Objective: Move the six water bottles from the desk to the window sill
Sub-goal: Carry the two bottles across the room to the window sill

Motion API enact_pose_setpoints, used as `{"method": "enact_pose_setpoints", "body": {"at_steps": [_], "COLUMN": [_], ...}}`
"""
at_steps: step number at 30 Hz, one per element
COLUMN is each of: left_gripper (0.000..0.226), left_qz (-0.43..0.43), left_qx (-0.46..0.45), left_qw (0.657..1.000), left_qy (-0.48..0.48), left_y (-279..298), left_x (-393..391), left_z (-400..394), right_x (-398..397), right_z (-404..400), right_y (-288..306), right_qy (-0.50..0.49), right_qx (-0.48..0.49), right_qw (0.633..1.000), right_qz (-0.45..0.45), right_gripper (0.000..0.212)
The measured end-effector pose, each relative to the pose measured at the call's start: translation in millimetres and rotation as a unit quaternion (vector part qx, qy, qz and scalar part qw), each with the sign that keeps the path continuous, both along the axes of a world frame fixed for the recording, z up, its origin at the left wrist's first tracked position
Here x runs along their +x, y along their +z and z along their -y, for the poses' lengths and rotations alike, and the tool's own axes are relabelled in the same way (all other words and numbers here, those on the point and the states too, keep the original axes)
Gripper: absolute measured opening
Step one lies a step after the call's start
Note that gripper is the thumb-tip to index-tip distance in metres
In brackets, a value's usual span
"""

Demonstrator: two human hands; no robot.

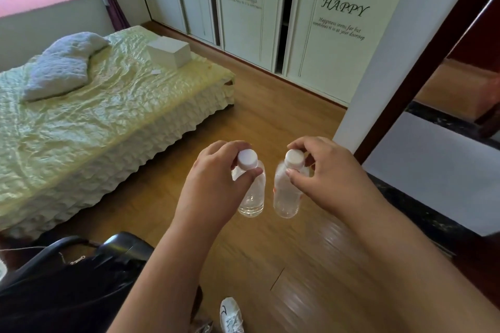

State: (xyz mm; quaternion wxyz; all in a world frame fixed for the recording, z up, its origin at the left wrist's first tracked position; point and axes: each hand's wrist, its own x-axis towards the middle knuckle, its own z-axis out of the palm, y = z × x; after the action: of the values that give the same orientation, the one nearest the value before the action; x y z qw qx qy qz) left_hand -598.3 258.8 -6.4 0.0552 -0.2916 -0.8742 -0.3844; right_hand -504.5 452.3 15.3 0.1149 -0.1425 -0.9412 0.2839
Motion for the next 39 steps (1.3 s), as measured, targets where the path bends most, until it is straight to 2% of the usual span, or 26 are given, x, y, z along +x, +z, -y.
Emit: {"method": "enact_pose_setpoints", "body": {"at_steps": [8, 22, 29, 39], "left_gripper": [0.037, 0.037, 0.038, 0.037], "left_qz": [-0.009, 0.005, -0.004, -0.016], "left_qx": [0.007, -0.007, -0.021, -0.030], "left_qw": [1.000, 1.000, 0.999, 0.999], "left_qy": [-0.016, 0.010, 0.026, 0.037], "left_y": [-4.3, -13.6, -4.1, 16.3], "left_x": [-74.6, -143.1, -176.9, -232.8], "left_z": [18.7, 24.1, -8.3, -102.8], "right_x": [-67.4, -144.4, -191.4, -253.8], "right_z": [25.0, 18.4, -16.6, -112.6], "right_y": [2.5, -10.0, -8.9, -4.9], "right_qy": [-0.016, 0.001, 0.028, 0.041], "right_qx": [0.008, 0.002, -0.003, 0.000], "right_qw": [1.000, 1.000, 0.999, 0.997], "right_qz": [0.001, -0.005, -0.024, -0.067], "right_gripper": [0.037, 0.041, 0.041, 0.044]}}
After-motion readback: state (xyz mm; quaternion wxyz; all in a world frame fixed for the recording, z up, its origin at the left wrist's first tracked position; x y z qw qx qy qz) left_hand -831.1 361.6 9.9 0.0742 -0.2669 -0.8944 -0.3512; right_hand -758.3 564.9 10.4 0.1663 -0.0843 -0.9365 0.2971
